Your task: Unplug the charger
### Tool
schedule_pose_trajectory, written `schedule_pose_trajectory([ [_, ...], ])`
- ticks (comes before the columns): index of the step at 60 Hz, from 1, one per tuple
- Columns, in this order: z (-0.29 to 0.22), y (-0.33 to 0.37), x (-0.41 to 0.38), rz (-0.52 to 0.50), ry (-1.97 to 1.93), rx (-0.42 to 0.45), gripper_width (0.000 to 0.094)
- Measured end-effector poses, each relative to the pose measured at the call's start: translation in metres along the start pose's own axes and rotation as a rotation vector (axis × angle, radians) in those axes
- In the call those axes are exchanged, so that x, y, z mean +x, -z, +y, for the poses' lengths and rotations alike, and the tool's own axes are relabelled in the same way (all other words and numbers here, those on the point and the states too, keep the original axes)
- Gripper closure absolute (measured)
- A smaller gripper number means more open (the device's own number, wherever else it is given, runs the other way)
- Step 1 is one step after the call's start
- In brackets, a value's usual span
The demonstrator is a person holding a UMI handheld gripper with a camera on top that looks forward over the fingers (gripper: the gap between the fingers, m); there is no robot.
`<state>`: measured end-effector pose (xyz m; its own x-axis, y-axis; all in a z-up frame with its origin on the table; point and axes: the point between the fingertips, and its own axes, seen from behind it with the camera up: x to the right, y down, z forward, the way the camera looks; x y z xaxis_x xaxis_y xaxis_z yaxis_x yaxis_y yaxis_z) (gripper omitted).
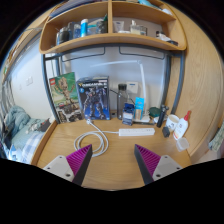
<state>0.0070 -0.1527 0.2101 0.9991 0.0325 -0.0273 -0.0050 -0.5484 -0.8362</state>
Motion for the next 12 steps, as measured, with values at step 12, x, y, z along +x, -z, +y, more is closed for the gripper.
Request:
schedule_pose_trajectory([
  [12, 0.005, 0.011, -0.014, -0.012, 0.001, 0.006, 0.008],
])
